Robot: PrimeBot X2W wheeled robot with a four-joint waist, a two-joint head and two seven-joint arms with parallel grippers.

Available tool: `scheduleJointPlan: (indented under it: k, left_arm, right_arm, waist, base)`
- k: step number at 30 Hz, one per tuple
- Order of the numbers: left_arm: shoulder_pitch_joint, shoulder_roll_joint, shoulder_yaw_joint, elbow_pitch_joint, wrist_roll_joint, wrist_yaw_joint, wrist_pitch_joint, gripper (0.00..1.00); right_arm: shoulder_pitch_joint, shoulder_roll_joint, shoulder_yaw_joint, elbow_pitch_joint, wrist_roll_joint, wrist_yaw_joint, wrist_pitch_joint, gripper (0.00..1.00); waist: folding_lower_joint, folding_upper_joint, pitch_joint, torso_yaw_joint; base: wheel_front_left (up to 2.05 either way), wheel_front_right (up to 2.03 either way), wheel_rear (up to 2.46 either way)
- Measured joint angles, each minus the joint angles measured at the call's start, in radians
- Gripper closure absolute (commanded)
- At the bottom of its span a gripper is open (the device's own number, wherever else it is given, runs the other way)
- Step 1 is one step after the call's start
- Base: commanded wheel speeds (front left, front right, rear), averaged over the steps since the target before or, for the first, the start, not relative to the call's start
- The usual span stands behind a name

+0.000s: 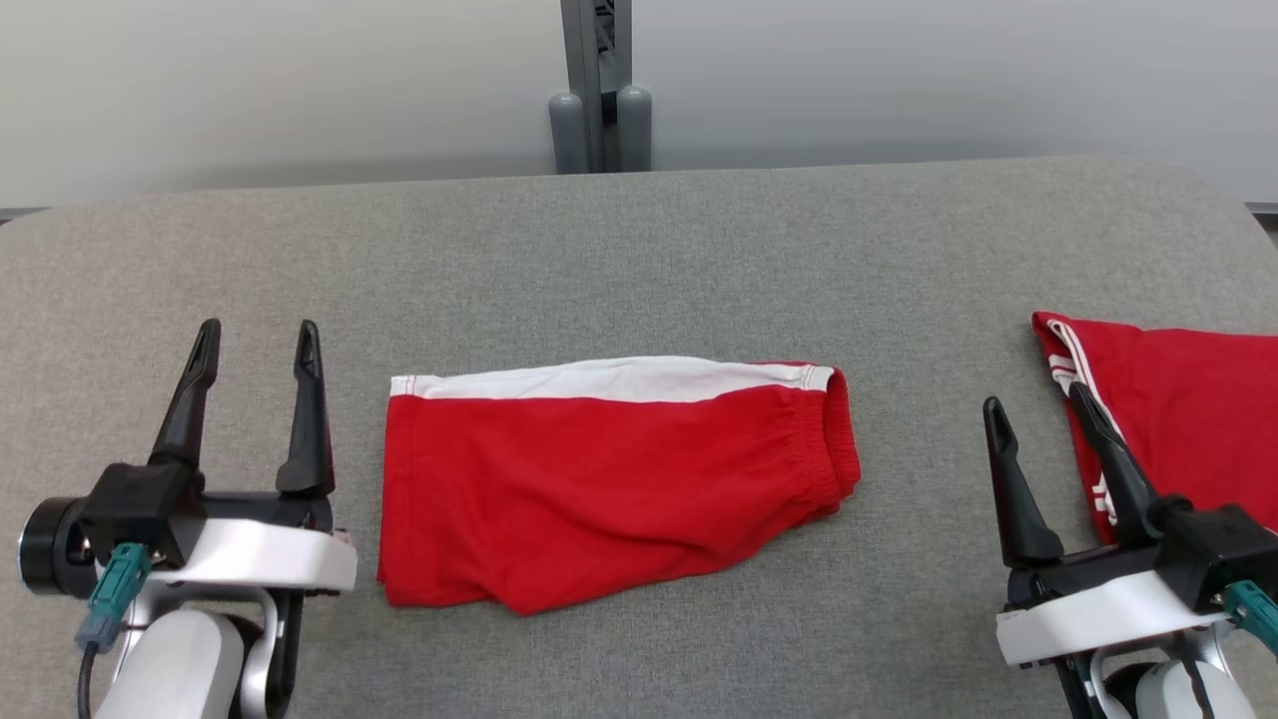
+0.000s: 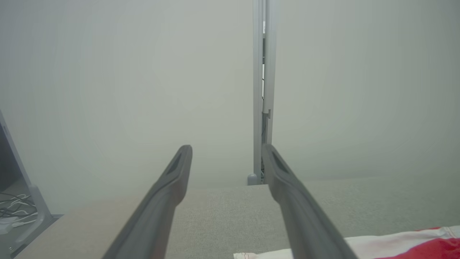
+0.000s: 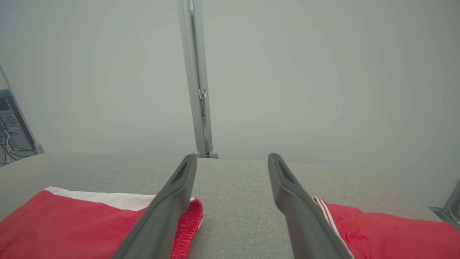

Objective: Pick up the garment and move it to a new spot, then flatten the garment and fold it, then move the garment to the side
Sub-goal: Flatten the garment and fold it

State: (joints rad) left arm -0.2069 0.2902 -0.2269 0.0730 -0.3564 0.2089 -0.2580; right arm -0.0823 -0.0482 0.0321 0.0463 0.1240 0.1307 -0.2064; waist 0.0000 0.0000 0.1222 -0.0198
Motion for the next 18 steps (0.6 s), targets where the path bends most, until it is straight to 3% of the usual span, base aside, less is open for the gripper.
scheduleJointPlan:
  k: [10, 18]
  left_arm:
    - [0.147, 0.026, 0.002, -0.072, -0.017, 0.020, 0.049, 0.00]
    - [0.167, 0.040, -0.008, -0.115, -0.011, 0.036, 0.082, 0.00]
  right_arm:
    - [0.066, 0.000, -0.026, -0.014, -0.010, 0.000, 0.035, 0.00]
    - [0.089, 0.000, -0.032, -0.036, -0.008, 0.000, 0.053, 0.00]
  waist:
    - [0.0000, 0.0000, -0.048, 0.003]
    - [0.0000, 0.0000, -0.050, 0.004]
  base:
    - [0.00, 0.00, 0.00]
    - [0.00, 0.00, 0.00]
